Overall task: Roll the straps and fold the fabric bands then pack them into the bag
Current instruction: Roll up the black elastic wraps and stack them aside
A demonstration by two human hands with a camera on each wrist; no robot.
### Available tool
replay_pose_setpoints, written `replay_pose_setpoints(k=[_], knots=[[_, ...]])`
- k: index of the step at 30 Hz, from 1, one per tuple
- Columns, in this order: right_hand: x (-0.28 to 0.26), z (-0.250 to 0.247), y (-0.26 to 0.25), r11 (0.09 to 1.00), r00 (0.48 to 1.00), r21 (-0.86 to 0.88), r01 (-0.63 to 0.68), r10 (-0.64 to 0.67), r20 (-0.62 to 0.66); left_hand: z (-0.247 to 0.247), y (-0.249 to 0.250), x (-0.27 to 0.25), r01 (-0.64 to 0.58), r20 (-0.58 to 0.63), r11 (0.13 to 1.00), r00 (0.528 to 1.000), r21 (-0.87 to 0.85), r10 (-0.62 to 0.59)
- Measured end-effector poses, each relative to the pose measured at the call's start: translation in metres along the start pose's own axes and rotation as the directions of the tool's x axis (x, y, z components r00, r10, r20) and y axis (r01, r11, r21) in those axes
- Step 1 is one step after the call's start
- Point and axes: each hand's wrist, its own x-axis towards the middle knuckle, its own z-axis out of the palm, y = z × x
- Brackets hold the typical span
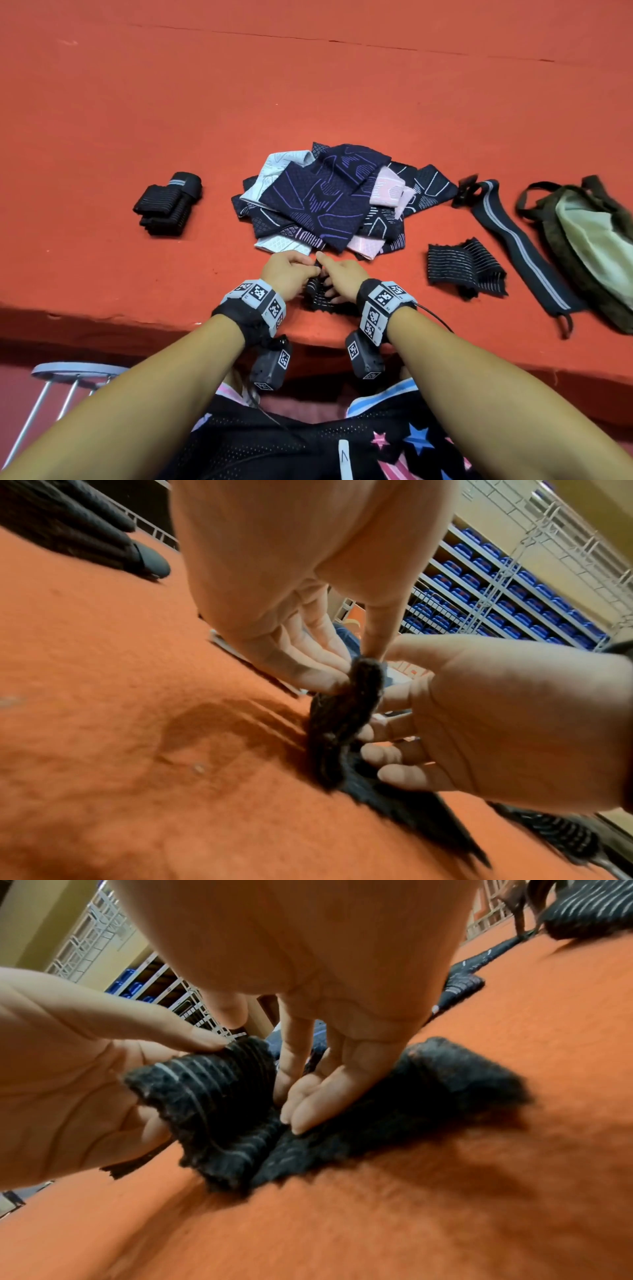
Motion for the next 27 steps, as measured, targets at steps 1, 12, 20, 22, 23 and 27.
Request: replay_pose_setpoints(k=[1,12,20,22,23,27], knots=[[0.0,-0.004,0.002,1.0,1.0,-0.001,0.003,-0.003,0.008,0.007,0.001,-0.002,-0.009,0.024,1.0,1.0,0.007,0.008],[0.0,-0.043,0.037,0.916,0.971,-0.402,0.004,-0.099,-0.216,0.04,-0.02,-0.006,-0.119,0.028,0.938,0.993,0.325,0.116],[-0.008,-0.064,0.042,0.848,0.945,-0.47,-0.245,0.101,-0.312,0.046,-0.024,-0.004,-0.24,0.112,0.852,0.971,0.466,0.212],[-0.009,-0.063,0.038,0.91,0.953,-0.314,-0.269,0.204,-0.226,0.047,-0.026,-0.002,-0.286,0.146,0.789,0.958,0.544,0.246],[-0.009,-0.061,0.037,0.921,0.949,-0.257,-0.291,0.245,-0.198,0.047,-0.026,0.0,-0.291,0.149,0.767,0.956,0.572,0.251],[-0.007,-0.053,0.037,0.922,0.96,-0.283,-0.264,0.224,-0.167,0.049,-0.025,0.001,-0.269,0.13,0.739,0.962,0.617,0.242]])
